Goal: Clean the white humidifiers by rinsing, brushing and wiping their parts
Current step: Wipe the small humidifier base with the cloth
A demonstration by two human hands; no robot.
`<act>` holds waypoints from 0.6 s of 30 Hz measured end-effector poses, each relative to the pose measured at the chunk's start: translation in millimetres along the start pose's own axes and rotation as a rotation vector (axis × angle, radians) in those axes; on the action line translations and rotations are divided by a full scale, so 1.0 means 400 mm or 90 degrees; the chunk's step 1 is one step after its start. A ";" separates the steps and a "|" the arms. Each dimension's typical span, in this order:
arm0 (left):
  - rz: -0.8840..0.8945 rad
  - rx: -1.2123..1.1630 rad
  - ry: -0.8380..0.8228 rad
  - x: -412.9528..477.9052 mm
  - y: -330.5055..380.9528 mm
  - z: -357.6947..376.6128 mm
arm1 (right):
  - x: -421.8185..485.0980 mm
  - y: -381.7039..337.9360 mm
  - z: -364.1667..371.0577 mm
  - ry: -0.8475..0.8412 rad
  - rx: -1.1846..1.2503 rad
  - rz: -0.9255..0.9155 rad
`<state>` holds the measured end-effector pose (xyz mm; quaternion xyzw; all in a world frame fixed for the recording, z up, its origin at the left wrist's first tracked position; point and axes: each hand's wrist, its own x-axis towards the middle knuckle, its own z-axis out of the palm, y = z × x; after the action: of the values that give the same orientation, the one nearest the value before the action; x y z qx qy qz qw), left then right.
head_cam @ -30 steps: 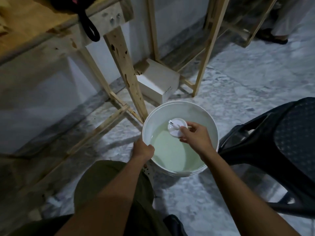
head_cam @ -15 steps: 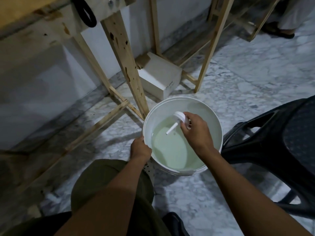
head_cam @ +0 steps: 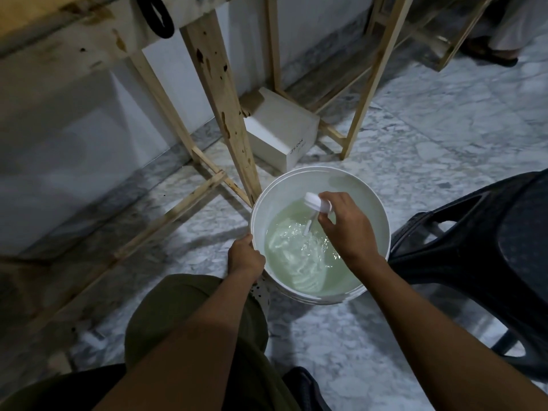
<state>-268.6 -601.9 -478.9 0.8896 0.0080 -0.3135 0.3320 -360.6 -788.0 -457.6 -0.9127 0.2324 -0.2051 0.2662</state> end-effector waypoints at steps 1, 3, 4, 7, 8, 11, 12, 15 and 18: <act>0.000 -0.002 -0.001 0.000 -0.001 0.001 | 0.001 0.002 0.001 0.005 0.004 0.003; -0.003 -0.005 -0.001 0.001 -0.002 0.001 | 0.004 0.002 0.003 0.012 0.006 -0.003; -0.008 -0.007 -0.002 0.001 -0.002 0.002 | 0.005 0.002 0.004 0.013 0.006 -0.002; -0.021 -0.013 0.001 0.004 -0.003 0.002 | 0.013 0.002 0.005 0.014 0.013 0.001; -0.022 -0.013 0.001 0.004 -0.003 0.002 | 0.019 0.004 0.003 0.014 0.015 0.001; -0.022 -0.010 0.000 0.005 -0.003 0.001 | 0.044 0.013 -0.001 0.012 0.018 -0.009; -0.022 -0.009 -0.001 0.005 -0.003 0.002 | 0.051 0.017 -0.003 0.014 0.018 -0.013; -0.027 -0.026 -0.001 0.003 -0.002 0.002 | 0.059 0.022 -0.002 0.033 0.014 -0.028; -0.013 -0.022 -0.001 0.000 0.001 0.002 | 0.056 0.021 0.001 0.047 0.025 -0.031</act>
<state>-269.1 -602.8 -479.0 0.8833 0.0220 -0.3177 0.3442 -345.1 -806.0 -457.0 -0.9045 0.2158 -0.2493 0.2704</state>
